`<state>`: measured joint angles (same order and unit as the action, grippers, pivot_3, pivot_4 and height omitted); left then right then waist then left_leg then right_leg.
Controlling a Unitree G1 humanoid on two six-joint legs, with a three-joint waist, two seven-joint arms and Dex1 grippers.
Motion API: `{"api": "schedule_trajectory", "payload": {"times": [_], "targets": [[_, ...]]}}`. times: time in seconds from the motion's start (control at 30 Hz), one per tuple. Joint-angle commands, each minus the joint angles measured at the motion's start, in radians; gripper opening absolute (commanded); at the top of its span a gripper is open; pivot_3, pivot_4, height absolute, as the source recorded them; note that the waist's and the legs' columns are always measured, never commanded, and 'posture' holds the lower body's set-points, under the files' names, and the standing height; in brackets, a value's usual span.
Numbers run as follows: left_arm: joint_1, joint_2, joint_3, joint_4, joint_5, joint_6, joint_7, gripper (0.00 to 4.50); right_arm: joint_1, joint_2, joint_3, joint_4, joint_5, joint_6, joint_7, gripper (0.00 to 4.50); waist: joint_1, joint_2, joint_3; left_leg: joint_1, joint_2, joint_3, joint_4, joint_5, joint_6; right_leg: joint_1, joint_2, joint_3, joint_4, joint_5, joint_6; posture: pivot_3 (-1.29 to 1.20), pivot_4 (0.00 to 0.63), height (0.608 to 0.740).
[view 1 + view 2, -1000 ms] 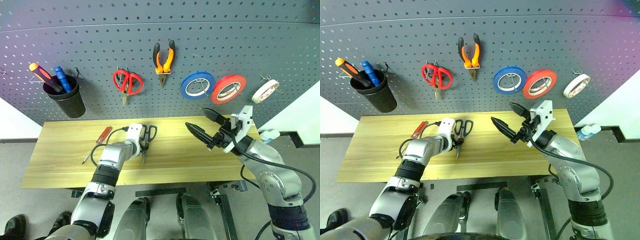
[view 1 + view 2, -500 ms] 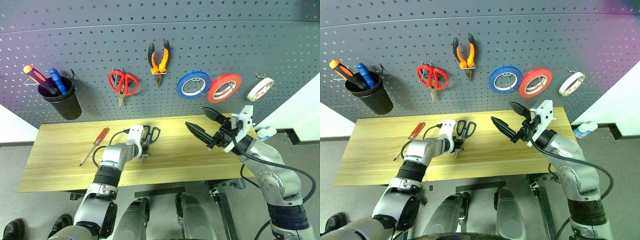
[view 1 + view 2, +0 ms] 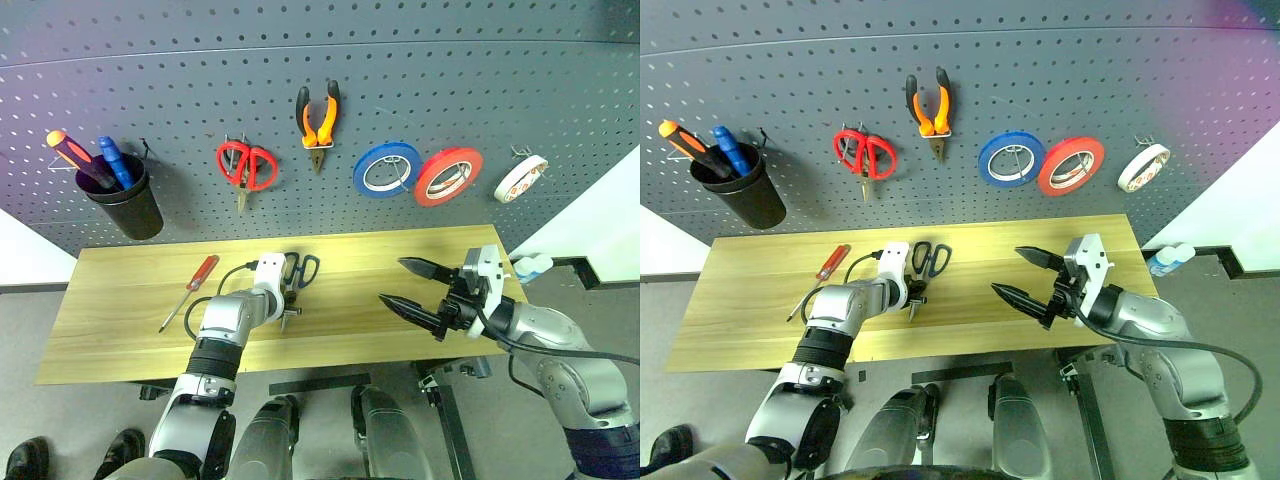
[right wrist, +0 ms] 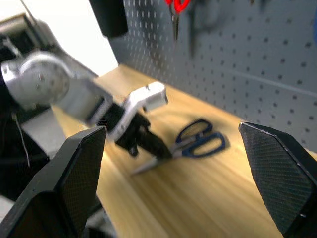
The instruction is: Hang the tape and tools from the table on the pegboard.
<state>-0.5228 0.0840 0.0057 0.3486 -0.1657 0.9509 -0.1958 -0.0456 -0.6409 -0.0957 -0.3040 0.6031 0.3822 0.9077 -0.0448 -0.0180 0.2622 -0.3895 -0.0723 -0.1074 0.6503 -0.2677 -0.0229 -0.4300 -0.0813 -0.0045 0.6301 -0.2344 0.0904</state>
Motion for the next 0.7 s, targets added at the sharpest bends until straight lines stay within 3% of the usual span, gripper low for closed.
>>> {"api": "schedule_trajectory", "payload": {"times": [0.03, 0.27, 0.47, 0.7], "targets": [[0.024, 0.009, 0.003, 0.007, 0.014, 0.0, 0.018, 0.51, 0.011, -0.024, -0.021, 0.015, -0.039, -0.071, 0.047, 4.5, 0.0, 0.0, 0.0, 0.0, 0.0, 0.0, 0.0, 0.0, 0.0, 0.0, 0.0, 0.0, 0.0, 0.0, 0.0, -0.15, 0.276, 0.74], [0.052, 0.031, -0.02, -0.027, 0.049, -0.136, 0.026, 0.51, -0.015, 0.008, -0.011, -0.02, -0.04, -0.051, 0.003, 4.5, 0.0, -0.001, 0.001, 0.0, 0.0, 0.0, 0.0, 0.0, 0.0, 0.0, 0.0, 0.0, 0.0, 0.0, -0.001, -0.15, 0.273, 0.74], [0.181, 0.067, -0.083, -0.138, 0.119, -0.355, 0.027, 0.51, -0.006, -0.01, -0.022, -0.033, -0.052, -0.053, 0.001, 4.5, 0.002, -0.001, 0.001, -0.001, 0.0, 0.0, -0.002, 0.0, 0.0, -0.001, -0.001, 0.001, -0.002, 0.002, -0.003, -0.15, 0.27, 0.74], [0.247, 0.032, -0.047, -0.216, 0.078, -0.349, 0.02, 0.51, -0.014, -0.001, -0.011, 0.009, -0.085, -0.107, 0.026, 4.5, 0.006, -0.001, 0.001, -0.002, 0.0, 0.0, -0.001, -0.001, 0.001, -0.001, -0.002, 0.001, -0.003, 0.002, -0.003, -0.14, 0.255, 0.74]]}}
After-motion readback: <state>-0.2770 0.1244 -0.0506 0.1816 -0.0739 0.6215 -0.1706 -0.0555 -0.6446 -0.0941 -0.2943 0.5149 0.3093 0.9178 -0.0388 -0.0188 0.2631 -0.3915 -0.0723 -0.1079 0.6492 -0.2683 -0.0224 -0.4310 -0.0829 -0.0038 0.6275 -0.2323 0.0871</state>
